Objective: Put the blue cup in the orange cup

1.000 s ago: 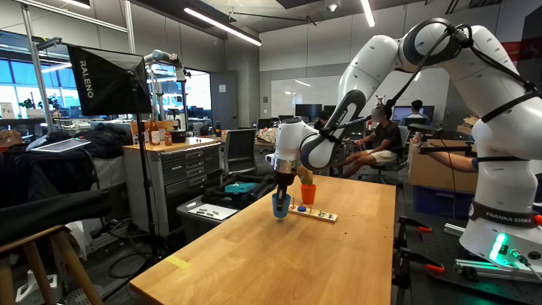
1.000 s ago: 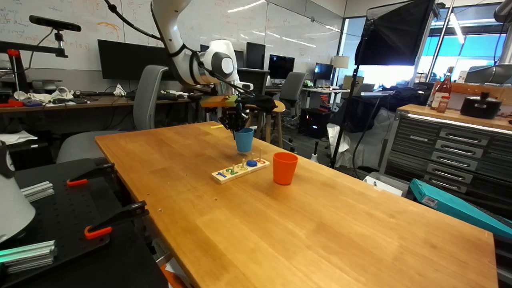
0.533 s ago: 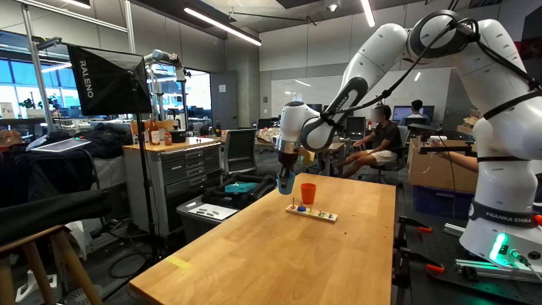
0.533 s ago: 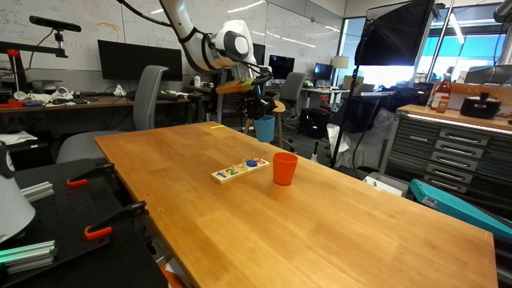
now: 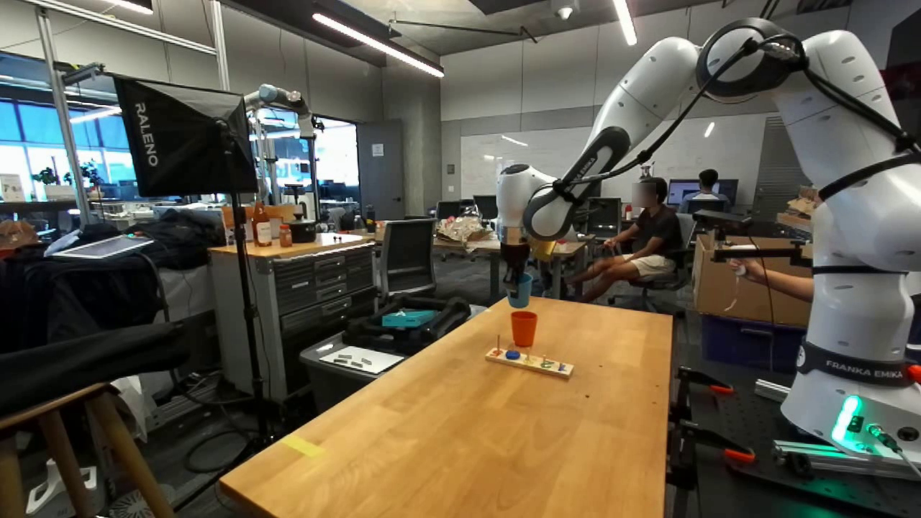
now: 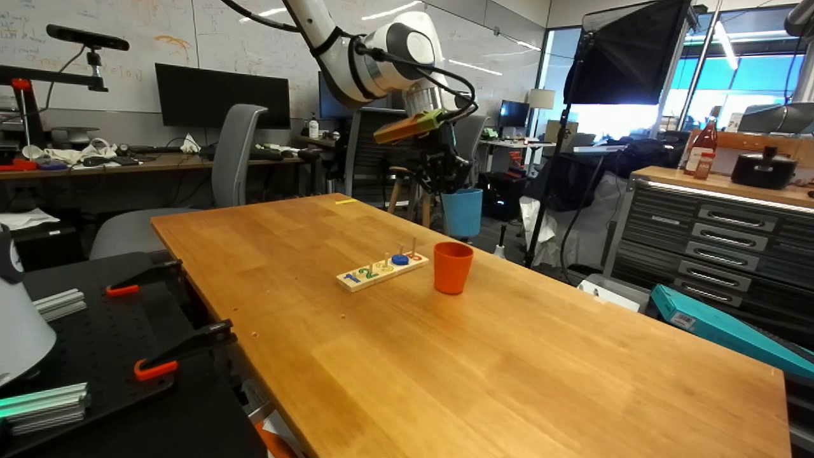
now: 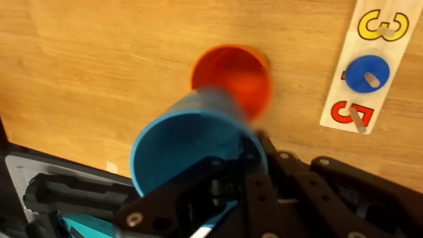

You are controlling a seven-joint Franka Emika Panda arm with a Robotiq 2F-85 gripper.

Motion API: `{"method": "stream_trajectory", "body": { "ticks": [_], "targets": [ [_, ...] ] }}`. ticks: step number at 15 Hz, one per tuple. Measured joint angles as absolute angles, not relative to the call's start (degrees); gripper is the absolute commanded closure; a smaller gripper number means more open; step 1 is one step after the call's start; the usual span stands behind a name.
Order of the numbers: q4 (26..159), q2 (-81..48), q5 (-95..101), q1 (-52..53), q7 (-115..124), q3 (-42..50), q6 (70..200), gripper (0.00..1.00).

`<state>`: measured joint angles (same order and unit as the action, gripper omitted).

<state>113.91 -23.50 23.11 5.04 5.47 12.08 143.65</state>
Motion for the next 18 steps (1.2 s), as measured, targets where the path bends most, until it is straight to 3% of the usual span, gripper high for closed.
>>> {"method": "stream_trajectory", "body": {
  "ticks": [15, 16, 17, 18],
  "targets": [
    [114.21, -24.08, 23.18, 2.18, 4.22, 9.96, 139.49, 0.98],
    [114.21, -24.08, 23.18, 2.05, 3.95, 9.86, 139.49, 0.91],
    [114.21, -24.08, 23.15, 1.93, 3.65, 9.76, 139.49, 0.69],
    [114.21, -24.08, 23.09, 1.82, 3.45, 9.68, 139.49, 0.67]
  ]
}}
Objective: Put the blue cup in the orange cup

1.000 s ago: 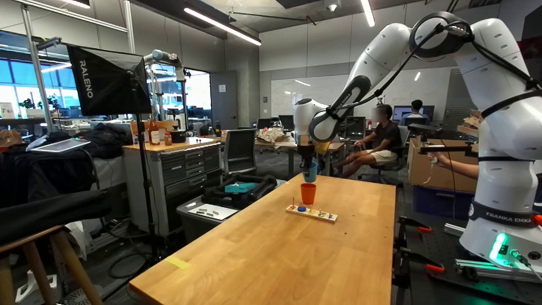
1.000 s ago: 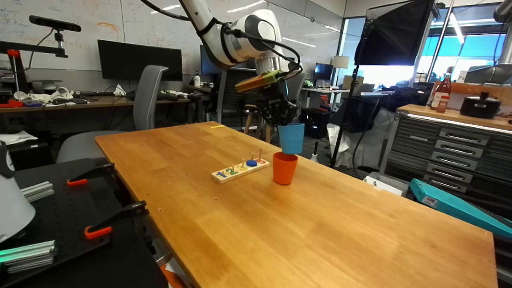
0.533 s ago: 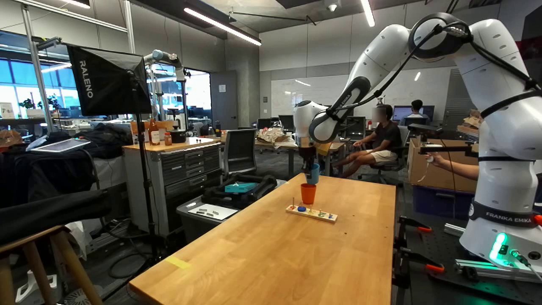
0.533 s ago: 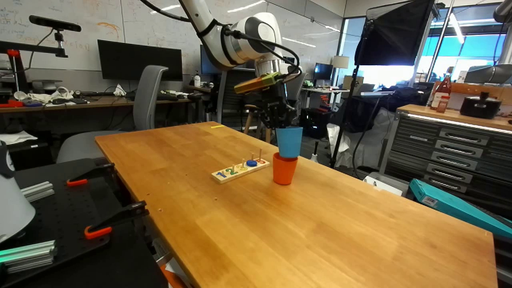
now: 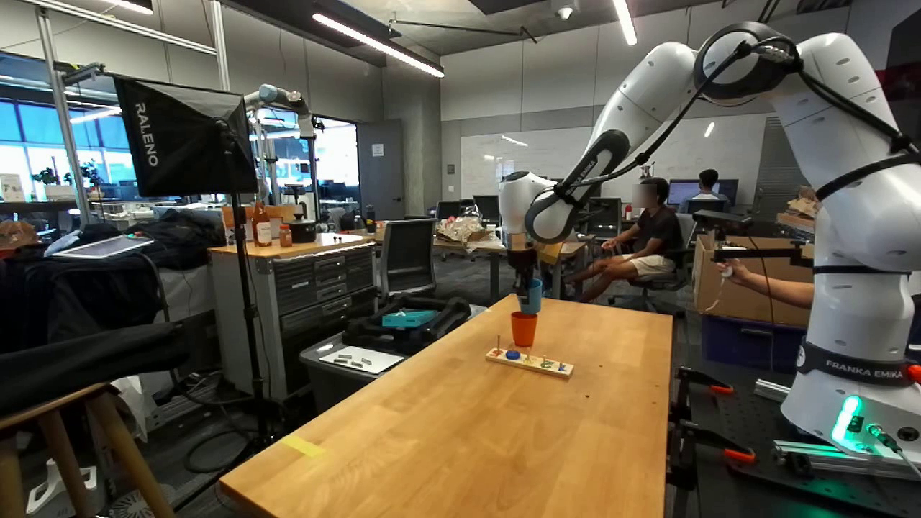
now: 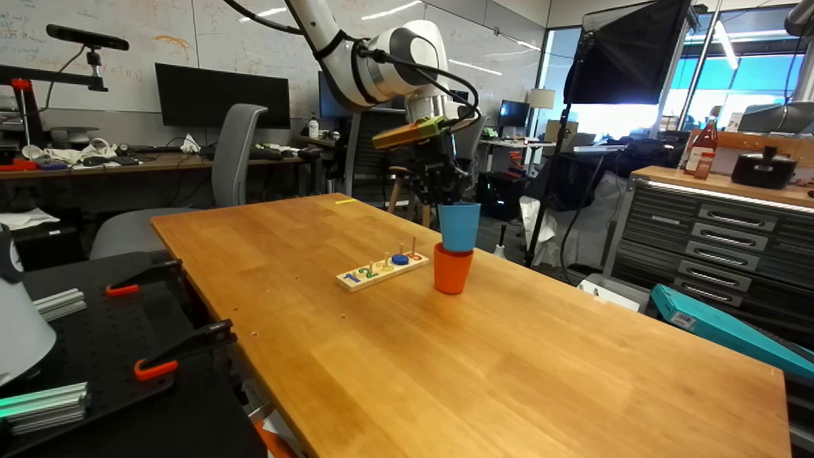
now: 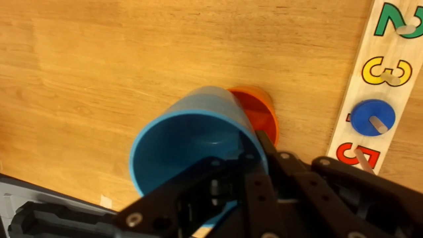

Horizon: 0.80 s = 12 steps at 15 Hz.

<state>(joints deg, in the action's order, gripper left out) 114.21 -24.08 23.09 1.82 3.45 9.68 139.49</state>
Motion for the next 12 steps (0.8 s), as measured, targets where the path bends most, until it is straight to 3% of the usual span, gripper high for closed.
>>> {"method": "stream_trajectory", "body": {
  "ticks": [1, 3, 9, 12],
  "targets": [
    [114.2, -24.09, 23.03, 1.71, 3.21, 9.6, 139.49, 0.66],
    [114.21, -24.14, 23.02, 1.62, 3.07, 9.51, 139.49, 0.53],
    [114.2, -24.16, 22.78, 1.46, 2.43, 9.29, 139.49, 0.06],
    [114.2, -24.16, 20.93, 0.94, 0.65, 8.51, 139.49, 0.0]
  ]
}}
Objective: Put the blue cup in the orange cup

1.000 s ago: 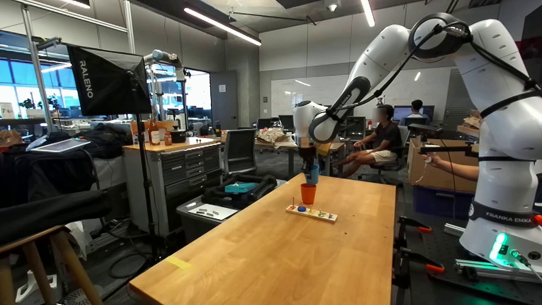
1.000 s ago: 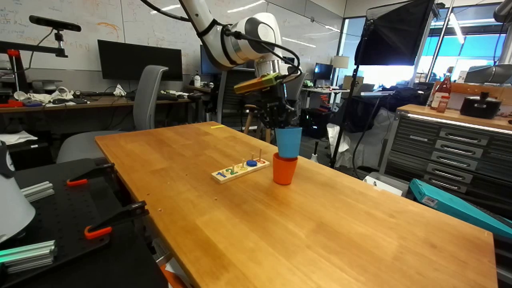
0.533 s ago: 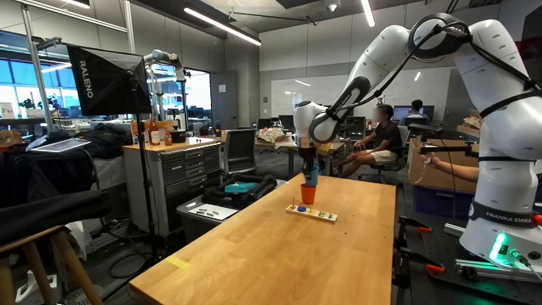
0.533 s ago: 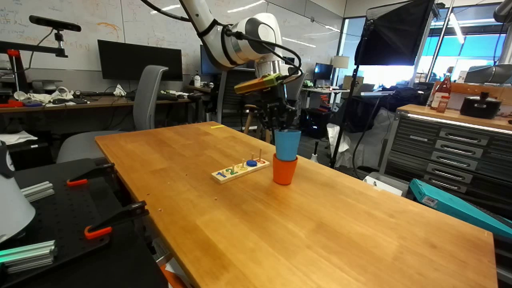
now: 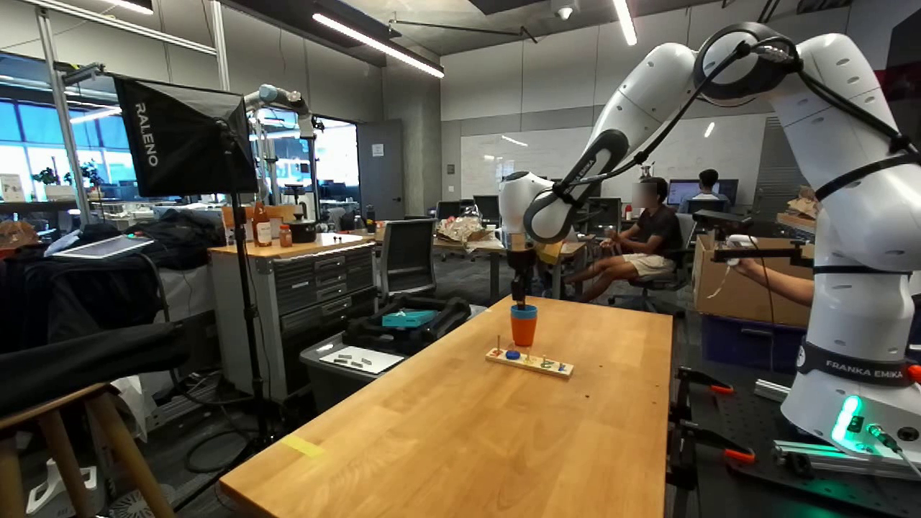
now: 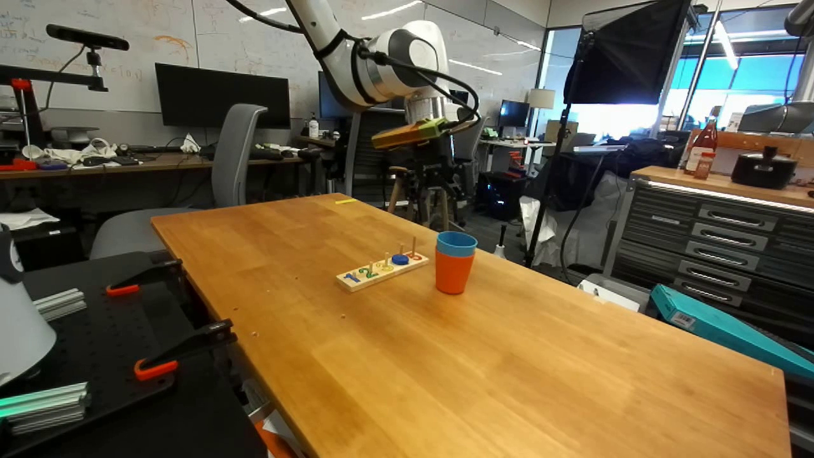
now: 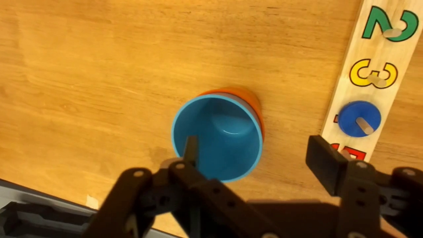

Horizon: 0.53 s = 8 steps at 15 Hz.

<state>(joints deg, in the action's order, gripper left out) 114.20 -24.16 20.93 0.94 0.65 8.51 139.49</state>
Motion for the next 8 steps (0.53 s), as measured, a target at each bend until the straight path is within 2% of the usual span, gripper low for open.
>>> {"method": "stream_trajectory", "body": {
  "ticks": [8],
  "targets": [
    [111.41, -21.72, 11.41, 0.05, -4.02, 3.82, 130.89, 0.0]
  ]
}}
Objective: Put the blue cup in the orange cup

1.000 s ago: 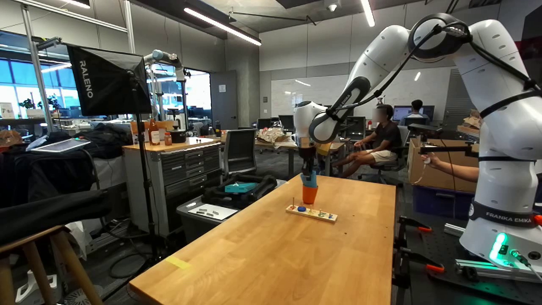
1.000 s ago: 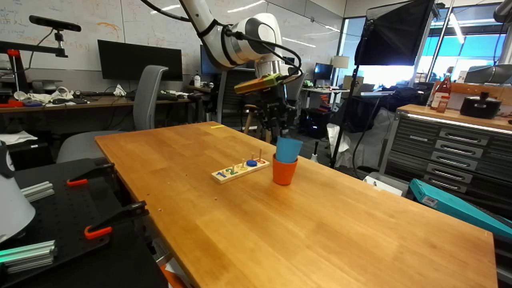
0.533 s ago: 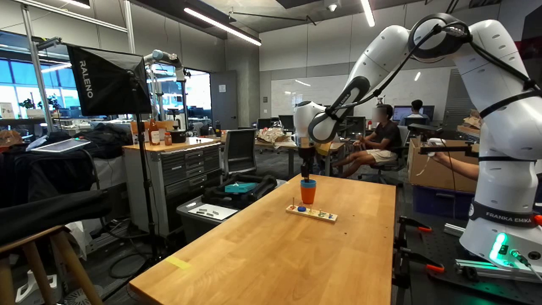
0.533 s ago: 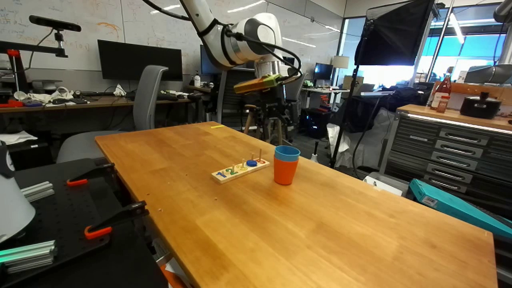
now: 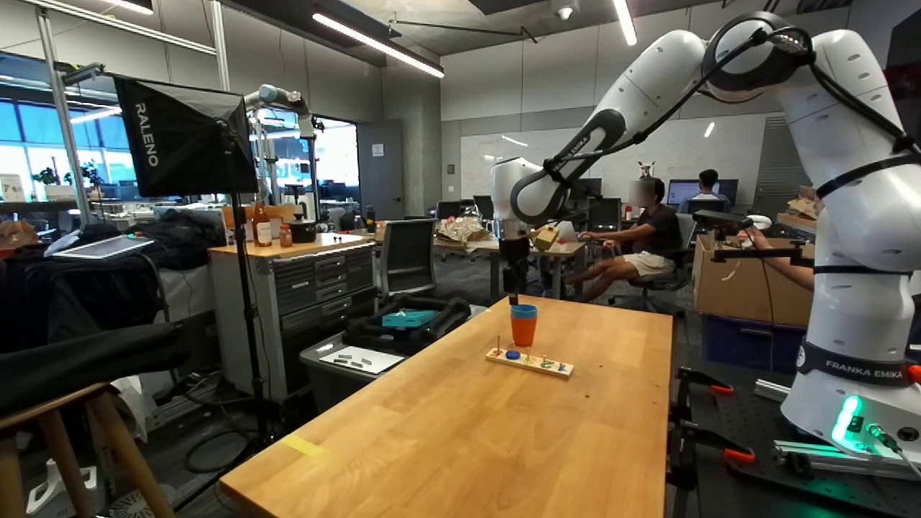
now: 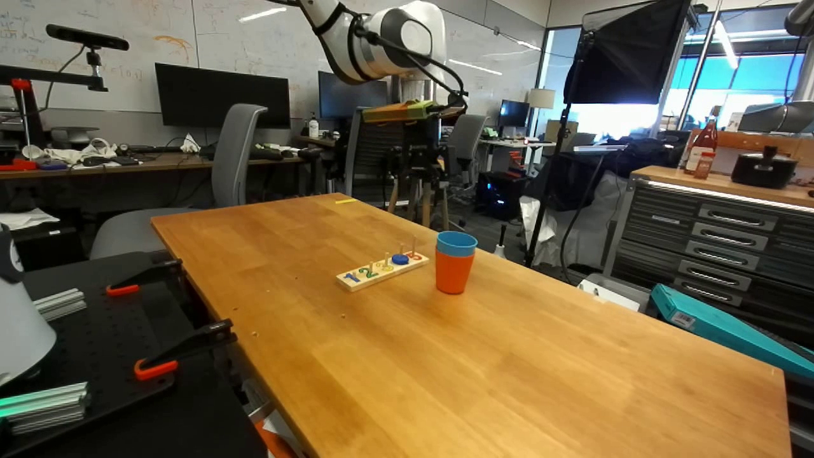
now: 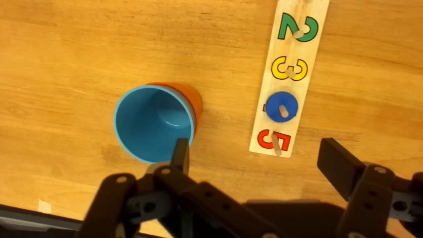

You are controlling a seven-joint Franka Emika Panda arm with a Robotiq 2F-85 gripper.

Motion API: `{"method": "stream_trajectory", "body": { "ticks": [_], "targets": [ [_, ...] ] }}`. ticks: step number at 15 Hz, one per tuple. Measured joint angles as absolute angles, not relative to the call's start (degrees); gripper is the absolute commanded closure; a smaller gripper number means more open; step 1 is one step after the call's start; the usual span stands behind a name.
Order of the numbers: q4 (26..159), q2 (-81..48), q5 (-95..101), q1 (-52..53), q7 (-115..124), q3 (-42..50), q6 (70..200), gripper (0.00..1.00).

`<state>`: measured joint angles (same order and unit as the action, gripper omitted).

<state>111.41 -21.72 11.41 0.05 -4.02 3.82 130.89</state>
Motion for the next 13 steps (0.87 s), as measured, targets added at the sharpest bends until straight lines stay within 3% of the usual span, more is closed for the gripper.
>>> {"method": "stream_trajectory", "body": {
  "ticks": [13],
  "targets": [
    [106.79, -15.5, 5.51, -0.03, -7.36, 2.12, 119.88, 0.0]
  ]
}}
